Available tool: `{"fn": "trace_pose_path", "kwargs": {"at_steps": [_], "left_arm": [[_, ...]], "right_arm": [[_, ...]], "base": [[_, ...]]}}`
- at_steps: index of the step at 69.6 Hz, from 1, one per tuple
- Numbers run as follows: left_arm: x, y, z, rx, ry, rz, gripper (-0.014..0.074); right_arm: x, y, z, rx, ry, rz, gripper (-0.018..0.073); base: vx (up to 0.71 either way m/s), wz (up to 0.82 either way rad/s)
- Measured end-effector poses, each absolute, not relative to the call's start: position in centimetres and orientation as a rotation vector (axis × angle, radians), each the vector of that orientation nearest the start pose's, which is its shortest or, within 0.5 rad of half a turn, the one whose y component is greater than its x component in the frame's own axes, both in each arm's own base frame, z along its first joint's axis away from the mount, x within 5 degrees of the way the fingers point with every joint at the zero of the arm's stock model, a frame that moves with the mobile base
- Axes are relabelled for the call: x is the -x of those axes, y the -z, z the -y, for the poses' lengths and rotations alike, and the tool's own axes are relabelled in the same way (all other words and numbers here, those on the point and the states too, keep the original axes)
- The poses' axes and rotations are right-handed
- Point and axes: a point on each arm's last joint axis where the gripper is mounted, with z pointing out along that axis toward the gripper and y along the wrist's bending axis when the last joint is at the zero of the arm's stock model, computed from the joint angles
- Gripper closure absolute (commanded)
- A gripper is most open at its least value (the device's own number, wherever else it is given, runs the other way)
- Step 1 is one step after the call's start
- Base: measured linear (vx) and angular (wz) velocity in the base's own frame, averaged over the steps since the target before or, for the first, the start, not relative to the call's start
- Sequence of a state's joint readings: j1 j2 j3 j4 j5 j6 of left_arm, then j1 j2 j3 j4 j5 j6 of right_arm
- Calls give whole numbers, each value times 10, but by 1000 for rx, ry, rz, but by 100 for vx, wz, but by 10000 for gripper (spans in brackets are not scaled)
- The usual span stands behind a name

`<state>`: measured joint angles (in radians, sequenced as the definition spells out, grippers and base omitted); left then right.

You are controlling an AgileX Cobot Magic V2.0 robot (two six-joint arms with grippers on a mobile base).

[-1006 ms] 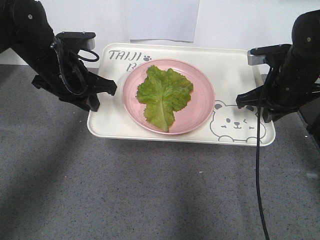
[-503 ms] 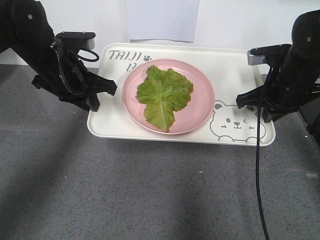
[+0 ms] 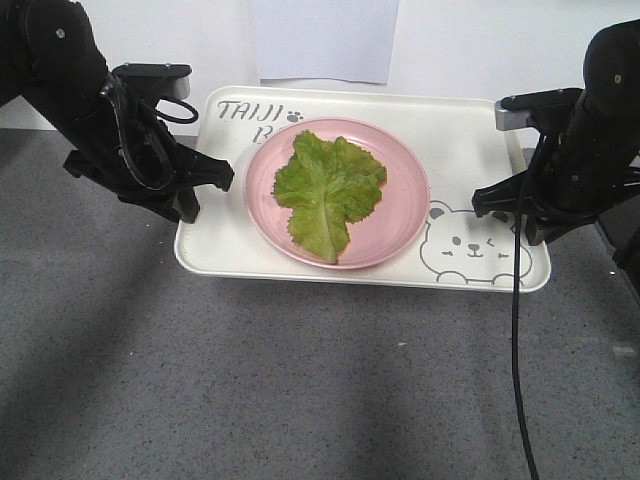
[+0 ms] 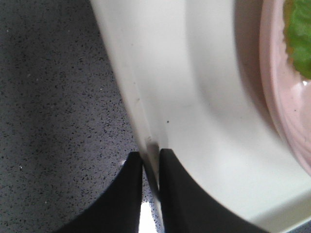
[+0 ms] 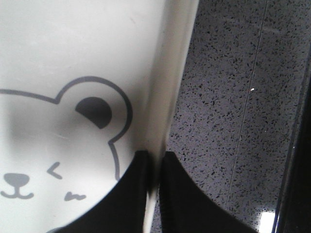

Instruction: Transfer vegetables to tray and serve

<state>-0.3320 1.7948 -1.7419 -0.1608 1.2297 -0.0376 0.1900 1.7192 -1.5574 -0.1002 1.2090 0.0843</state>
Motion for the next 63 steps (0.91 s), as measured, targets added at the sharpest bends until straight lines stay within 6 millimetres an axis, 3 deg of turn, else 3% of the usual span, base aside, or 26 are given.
{"fn": "trace_pose_path", "kwargs": {"at_steps": [63], "left_arm": [[-358,-337,138,-373,320,-2755,602]], "right_arm": [[-353,-313,-59,181,83,-2837,568]], "base": [[0,0]]}}
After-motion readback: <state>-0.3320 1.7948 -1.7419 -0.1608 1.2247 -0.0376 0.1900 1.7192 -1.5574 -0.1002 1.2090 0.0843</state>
